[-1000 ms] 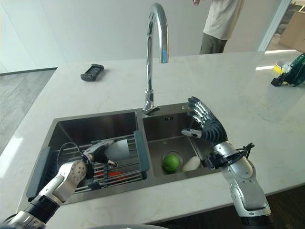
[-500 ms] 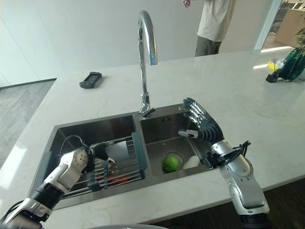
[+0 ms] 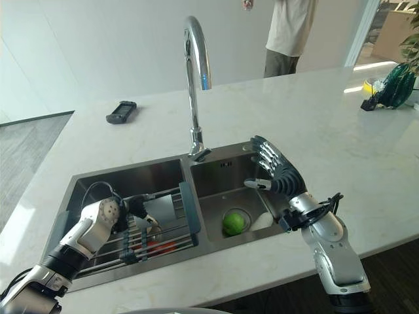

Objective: Place the dishes in the dishwasher.

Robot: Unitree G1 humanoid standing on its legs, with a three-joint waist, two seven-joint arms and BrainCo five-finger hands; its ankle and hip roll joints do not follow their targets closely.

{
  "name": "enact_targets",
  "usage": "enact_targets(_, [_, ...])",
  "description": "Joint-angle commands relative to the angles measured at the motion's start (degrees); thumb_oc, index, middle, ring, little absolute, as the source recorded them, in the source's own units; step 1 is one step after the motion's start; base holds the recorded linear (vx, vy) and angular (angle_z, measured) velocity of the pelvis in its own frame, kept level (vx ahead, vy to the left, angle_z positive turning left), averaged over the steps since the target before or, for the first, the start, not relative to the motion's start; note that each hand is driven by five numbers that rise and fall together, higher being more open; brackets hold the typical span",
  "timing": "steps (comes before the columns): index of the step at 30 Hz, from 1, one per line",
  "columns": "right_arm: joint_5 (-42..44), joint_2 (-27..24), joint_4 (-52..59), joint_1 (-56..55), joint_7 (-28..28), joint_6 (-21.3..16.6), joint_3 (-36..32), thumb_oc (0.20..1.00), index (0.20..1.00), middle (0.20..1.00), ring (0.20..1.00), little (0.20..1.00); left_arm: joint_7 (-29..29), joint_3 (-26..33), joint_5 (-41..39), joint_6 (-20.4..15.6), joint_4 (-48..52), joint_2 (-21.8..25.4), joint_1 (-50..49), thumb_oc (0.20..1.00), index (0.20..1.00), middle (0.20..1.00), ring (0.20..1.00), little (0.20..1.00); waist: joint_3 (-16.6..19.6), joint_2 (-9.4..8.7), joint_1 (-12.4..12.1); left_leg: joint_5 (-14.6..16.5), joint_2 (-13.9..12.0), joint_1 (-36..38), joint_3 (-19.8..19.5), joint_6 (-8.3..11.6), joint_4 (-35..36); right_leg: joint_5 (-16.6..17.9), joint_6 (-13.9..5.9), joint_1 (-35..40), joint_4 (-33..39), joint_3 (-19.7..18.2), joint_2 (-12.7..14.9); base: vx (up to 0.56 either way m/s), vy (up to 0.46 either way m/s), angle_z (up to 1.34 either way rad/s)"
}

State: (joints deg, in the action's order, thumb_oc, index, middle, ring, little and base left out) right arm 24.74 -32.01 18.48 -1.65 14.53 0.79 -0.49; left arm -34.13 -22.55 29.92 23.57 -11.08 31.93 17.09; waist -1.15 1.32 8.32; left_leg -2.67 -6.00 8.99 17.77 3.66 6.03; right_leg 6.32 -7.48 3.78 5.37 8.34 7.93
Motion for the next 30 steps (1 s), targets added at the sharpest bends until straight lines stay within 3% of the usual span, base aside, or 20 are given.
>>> enact_targets(1, [0.43, -1.19, 1.67, 7.64, 0.33, -1.95, -1.54, 1.000, 1.000, 1.000, 1.000, 1.000, -2.45, -1.03, 0.05, 2.63, -6.94, 2.79, 1.92, 1.000, 1.000, 1.000, 1.000, 1.000, -3.11, 0.68, 0.91, 7.14, 0.08, 2.43, -1.07, -0.64, -1.03, -5.75, -3.45, 4.38, -0.52, 0.88, 0.06, 0.00, 0.000, 0.00])
enact_targets(8, [0.64, -1.24, 1.35, 7.73, 1.39, -1.82, -1.35, 1.000, 1.000, 1.000, 1.000, 1.000, -1.87, -2.41, 0.21, 2.92, -12.88, 1.20, 2.02, 1.000, 1.000, 1.000, 1.000, 1.000, -2.93, 0.75, 1.80, 7.31, 0.25, 2.75, -0.52, -0.90, -1.03, -5.97, -3.33, 4.33, -0.70, 0.28, -0.21, 0.02, 0.007, -0.01])
enact_targets(22, [0.90, -0.80, 2.24, 7.39, 3.27, -1.22, -1.92, 1.000, 1.000, 1.000, 1.000, 1.000, 5.08, -4.99, 7.33, -1.78, -24.41, -4.38, 0.81, 1.000, 1.000, 1.000, 1.000, 1.000, -2.77, 0.34, 3.37, 7.76, 0.75, 3.10, 0.60, -1.42, -1.03, -5.86, -3.51, 3.77, -1.03, -1.04, -0.27, 0.01, 0.011, -0.06])
enact_targets(23, [1.03, -0.85, 2.29, 7.46, 3.40, -1.15, -2.00, 1.000, 1.000, 1.000, 1.000, 1.000, 5.43, -5.37, 7.78, -2.13, -25.47, -4.94, 0.53, 0.956, 0.956, 0.956, 0.956, 0.956, -2.78, 0.30, 3.51, 7.80, 0.77, 3.13, 0.68, -1.45, -1.03, -5.88, -3.54, 3.73, -1.07, -1.12, -0.26, 0.00, 0.000, 0.00])
enact_targets(25, [1.39, -0.90, 2.51, 7.63, 3.47, -0.96, -1.87, 1.000, 1.000, 1.000, 1.000, 1.000, 7.75, -6.46, 9.07, -3.56, -30.08, -7.35, -0.30, 0.200, 0.200, 0.200, 0.200, 0.200, -2.73, 0.04, 3.90, 7.85, 0.81, 3.14, 0.96, -1.53, -1.03, -5.88, -3.57, 3.54, -1.15, -1.48, -0.29, 0.00, 0.000, 0.00])
enact_targets(30, [1.73, -0.64, 2.64, 7.44, 3.47, -1.70, -1.45, 1.000, 1.000, 1.000, 1.000, 1.000, 13.62, -8.68, 12.29, -6.71, -37.06, -10.42, -1.74, 0.200, 0.200, 0.200, 0.200, 0.200, -2.75, -0.57, 4.49, 8.09, 0.95, 3.14, 1.42, -1.67, -1.03, -5.78, -3.70, 3.19, -1.30, -1.95, -0.20, 0.00, -0.004, -0.02])
